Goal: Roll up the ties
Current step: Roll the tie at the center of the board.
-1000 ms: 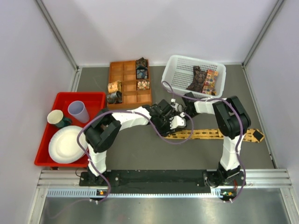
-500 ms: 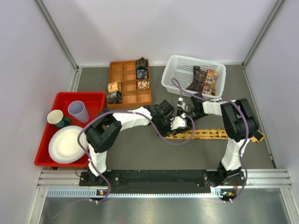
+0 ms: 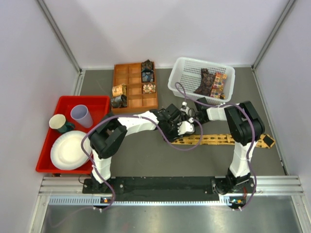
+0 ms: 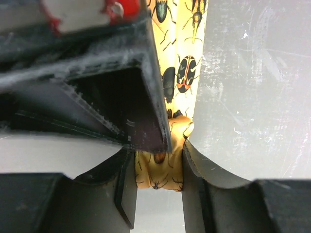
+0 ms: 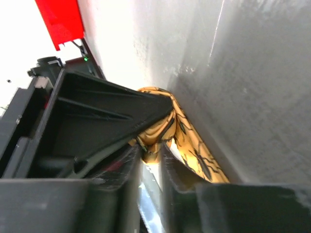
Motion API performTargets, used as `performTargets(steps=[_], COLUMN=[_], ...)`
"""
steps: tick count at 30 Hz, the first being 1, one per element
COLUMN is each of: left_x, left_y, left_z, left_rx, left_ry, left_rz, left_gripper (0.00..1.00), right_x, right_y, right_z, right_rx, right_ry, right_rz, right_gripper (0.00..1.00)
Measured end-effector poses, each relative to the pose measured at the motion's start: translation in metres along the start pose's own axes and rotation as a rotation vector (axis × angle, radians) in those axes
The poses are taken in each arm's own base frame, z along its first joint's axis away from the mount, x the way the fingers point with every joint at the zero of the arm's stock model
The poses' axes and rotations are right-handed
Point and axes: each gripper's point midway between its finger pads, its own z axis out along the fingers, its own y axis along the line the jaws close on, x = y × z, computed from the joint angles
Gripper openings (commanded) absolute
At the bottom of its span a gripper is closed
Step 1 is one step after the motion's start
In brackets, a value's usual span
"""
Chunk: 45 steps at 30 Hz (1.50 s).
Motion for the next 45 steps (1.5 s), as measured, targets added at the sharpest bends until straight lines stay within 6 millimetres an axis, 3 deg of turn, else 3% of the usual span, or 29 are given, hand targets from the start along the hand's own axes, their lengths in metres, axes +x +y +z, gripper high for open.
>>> performTargets(steps=[1,3,4,7,9,14,17,21,26,29,30,34,40,45], left_x=[0.0,0.0,0.0,-0.001,-0.002,-0.002,0.005,0.005,-0.012,-0.019,-0.021,-0.026,-0.025,-0.024], left_y=[0.0,0.0,0.0,0.0,0.0,0.002,-0.001,-0.001,0.006,0.006,0.006,0.002,0.002,0.005], left_z=[0.0,0.0,0.0,0.0,0.0,-0.002,-0.008,-0.01,-0.001,0.003,0.004,0.008,0.009,0.01], left_rx=[0.001,0.003,0.003,0.003,0.007,0.011,0.002,0.007,0.018,0.036,0.039,0.066,0.07,0.084], left_ry=[0.001,0.003,0.004,0.004,-0.012,-0.207,-0.365,-0.52,-0.659,-0.711,-0.727,-0.76,-0.709,-0.599], left_rz=[-0.001,-0.004,-0.005,-0.014,-0.028,-0.068,-0.078,-0.088,-0.071,-0.059,-0.054,-0.041,-0.008,0.005], left_gripper=[0.12,0.21,0.32,0.5,0.54,0.81,0.83,0.82,0.78,0.65,0.55,0.33,0.24,0.17], right_x=[0.0,0.0,0.001,0.001,0.001,0.003,0.004,0.004,0.004,0.004,0.004,0.003,0.002,0.002], right_y=[0.001,0.001,0.001,-0.001,-0.003,-0.016,-0.02,-0.025,-0.028,-0.028,-0.028,-0.029,-0.029,-0.028], right_z=[0.001,0.001,0.001,0.001,0.001,0.0,-0.002,-0.003,-0.005,-0.006,-0.006,-0.007,-0.008,-0.009], right_rx=[-0.004,-0.006,-0.006,-0.003,0.006,0.052,0.074,0.101,0.129,0.146,0.15,0.169,0.18,0.181], right_ry=[0.001,0.003,0.004,0.005,0.004,0.005,0.005,0.005,0.011,0.014,0.015,0.017,0.02,0.031], right_rz=[0.003,-0.006,-0.006,-0.016,-0.027,-0.025,-0.025,-0.02,-0.011,-0.004,-0.001,0.007,0.012,0.015], right_gripper=[0.0,0.0,0.0,0.0,0.0,0.0,0.0,0.0,0.0,0.0,0.0,0.0,0.0,0.22])
